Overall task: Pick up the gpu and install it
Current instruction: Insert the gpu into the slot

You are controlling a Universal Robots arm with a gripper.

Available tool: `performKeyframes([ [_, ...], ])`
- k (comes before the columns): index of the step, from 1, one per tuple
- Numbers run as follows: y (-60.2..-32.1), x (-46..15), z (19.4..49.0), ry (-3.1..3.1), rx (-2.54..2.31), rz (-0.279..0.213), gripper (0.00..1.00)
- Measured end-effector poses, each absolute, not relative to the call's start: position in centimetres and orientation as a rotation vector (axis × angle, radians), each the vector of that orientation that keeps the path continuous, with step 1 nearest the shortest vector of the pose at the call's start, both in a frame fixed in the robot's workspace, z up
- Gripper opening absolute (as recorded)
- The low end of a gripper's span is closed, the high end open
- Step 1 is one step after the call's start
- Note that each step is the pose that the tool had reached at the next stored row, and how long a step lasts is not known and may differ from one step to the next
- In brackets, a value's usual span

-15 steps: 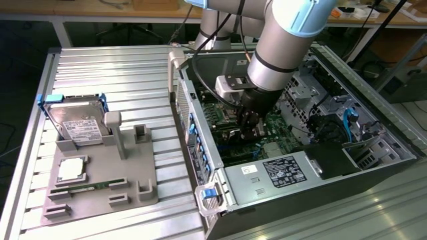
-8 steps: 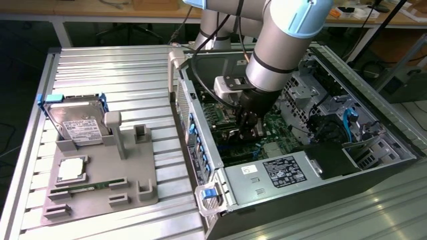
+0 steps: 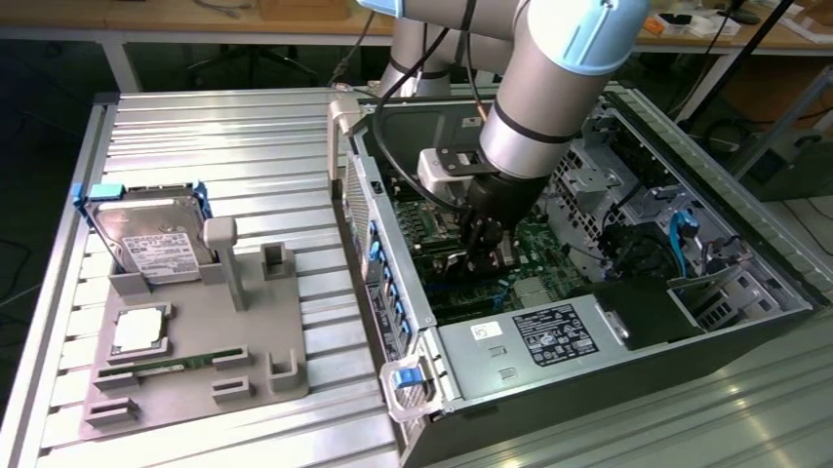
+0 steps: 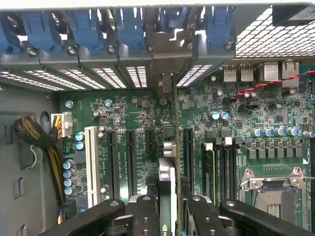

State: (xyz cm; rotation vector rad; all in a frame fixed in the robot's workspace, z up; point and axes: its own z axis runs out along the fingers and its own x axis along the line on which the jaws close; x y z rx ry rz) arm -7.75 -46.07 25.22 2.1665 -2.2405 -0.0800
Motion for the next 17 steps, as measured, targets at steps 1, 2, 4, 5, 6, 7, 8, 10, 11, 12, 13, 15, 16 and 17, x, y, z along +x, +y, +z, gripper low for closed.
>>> performKeyframes([
  [1, -46.10, -7.75, 25.23, -2.243, 2.164, -0.080, 0.27],
  [2, -46.13, -7.75, 25.23, -2.245, 2.162, -0.080, 0.27],
  [4, -46.15, -7.75, 25.23, -2.247, 2.160, -0.080, 0.27],
  [5, -46.15, -7.75, 25.23, -2.249, 2.158, -0.080, 0.27],
  [6, -46.15, -7.75, 25.22, -2.249, 2.157, -0.080, 0.27],
  [7, -46.16, -7.75, 25.22, -2.250, 2.157, -0.080, 0.27],
  [8, -46.16, -7.75, 25.18, -2.250, 2.157, -0.080, 0.27],
  [10, -46.16, -7.75, 25.09, -2.249, 2.157, -0.080, 0.27],
  [11, -46.17, -7.75, 25.01, -2.249, 2.156, -0.080, 0.27],
  [12, -46.16, -7.75, 24.90, -2.250, 2.157, -0.080, 0.27],
  [13, -46.16, -7.75, 24.78, -2.250, 2.157, -0.079, 0.27],
  [15, -46.16, -7.75, 24.77, -2.250, 2.157, -0.079, 0.27],
  [16, -46.16, -7.75, 24.77, -2.250, 2.157, -0.079, 0.27],
  [17, -46.16, -7.75, 24.82, -2.250, 2.157, -0.080, 0.27],
])
